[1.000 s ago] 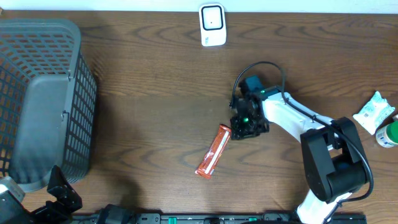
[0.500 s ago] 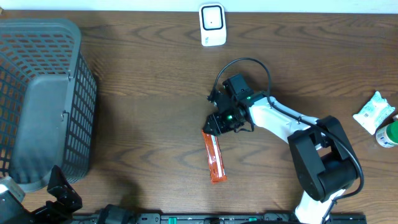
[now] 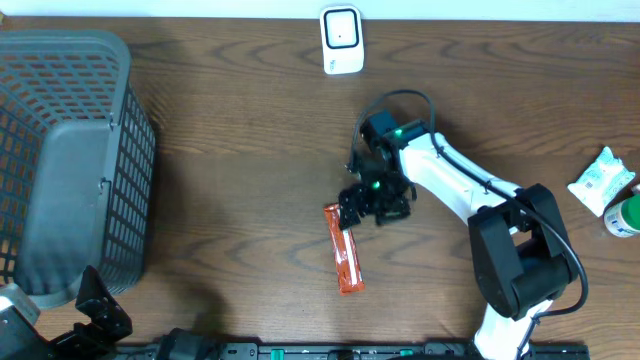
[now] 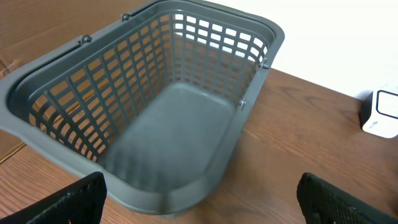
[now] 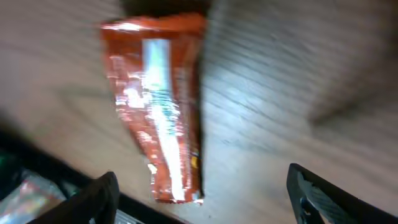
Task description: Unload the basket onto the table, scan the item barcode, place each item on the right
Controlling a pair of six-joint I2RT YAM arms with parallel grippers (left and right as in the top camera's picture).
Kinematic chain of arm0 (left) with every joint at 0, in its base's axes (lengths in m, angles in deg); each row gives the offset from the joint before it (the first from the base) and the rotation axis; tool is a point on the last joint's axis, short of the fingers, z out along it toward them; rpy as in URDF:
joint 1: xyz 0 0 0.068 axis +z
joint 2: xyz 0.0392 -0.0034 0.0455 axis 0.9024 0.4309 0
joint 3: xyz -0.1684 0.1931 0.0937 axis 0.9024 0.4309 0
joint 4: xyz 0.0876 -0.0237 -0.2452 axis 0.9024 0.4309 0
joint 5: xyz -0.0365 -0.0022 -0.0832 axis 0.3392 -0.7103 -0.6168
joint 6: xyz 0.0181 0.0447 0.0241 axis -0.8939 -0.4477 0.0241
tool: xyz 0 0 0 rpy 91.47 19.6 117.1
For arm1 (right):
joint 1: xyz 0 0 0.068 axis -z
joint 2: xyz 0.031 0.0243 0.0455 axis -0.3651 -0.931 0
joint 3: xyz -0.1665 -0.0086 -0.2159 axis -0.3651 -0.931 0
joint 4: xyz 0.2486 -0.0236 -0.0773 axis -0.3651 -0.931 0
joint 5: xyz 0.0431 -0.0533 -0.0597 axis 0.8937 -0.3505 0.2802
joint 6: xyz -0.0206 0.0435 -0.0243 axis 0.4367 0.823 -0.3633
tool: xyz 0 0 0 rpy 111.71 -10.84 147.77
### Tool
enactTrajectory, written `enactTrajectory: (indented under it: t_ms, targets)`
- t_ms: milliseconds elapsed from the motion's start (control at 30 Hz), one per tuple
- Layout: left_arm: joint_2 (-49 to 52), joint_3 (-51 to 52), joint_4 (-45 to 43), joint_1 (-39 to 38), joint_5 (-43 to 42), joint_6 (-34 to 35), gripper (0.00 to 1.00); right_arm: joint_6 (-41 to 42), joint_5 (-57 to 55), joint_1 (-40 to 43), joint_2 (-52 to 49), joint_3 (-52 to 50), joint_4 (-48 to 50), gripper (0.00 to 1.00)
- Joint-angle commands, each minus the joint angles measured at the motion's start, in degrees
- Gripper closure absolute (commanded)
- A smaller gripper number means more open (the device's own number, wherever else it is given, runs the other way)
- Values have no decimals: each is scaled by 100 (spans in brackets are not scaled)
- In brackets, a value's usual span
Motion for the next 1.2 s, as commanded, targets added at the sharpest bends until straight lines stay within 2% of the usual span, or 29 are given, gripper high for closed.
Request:
enactTrajectory:
  t_ms: [0, 367, 500, 567, 667, 733, 800, 967, 1033, 1167]
  targets:
    - [4, -33, 2, 4, 33, -52, 2, 1054, -791, -352, 125, 0, 17, 16]
    - [4, -33, 2, 4, 33, -52, 2, 1528, -820, -1062, 125, -846, 1156, 10]
    - [4, -33, 2, 4, 33, -52, 2, 1528, -817, -1110, 125, -1311, 1471, 31]
    - [4, -33, 2, 4, 33, -52, 2, 1526, -820, -1110, 125, -1547, 1609, 51]
    - [4, -33, 2, 4, 33, -52, 2, 1528, -820, -1110, 125, -1908, 1674, 72]
    - [4, -33, 2, 4, 33, -52, 2, 1526, -820, -1110, 125, -2105, 1633, 94]
    - [4, -33, 2, 4, 33, -52, 2, 1521, -822, -1108, 125, -2168, 1622, 99]
    - [4, -33, 2, 4, 33, -52, 2, 1322, -1165, -1080, 155, -1934, 1510, 99]
    - [4, -33, 2, 4, 33, -52, 2, 1121, -1373, -1027, 199, -1624, 1292, 99]
    - [4, -33, 2, 4, 33, -52, 2, 520, -2514, -907, 256, -634, 929, 99]
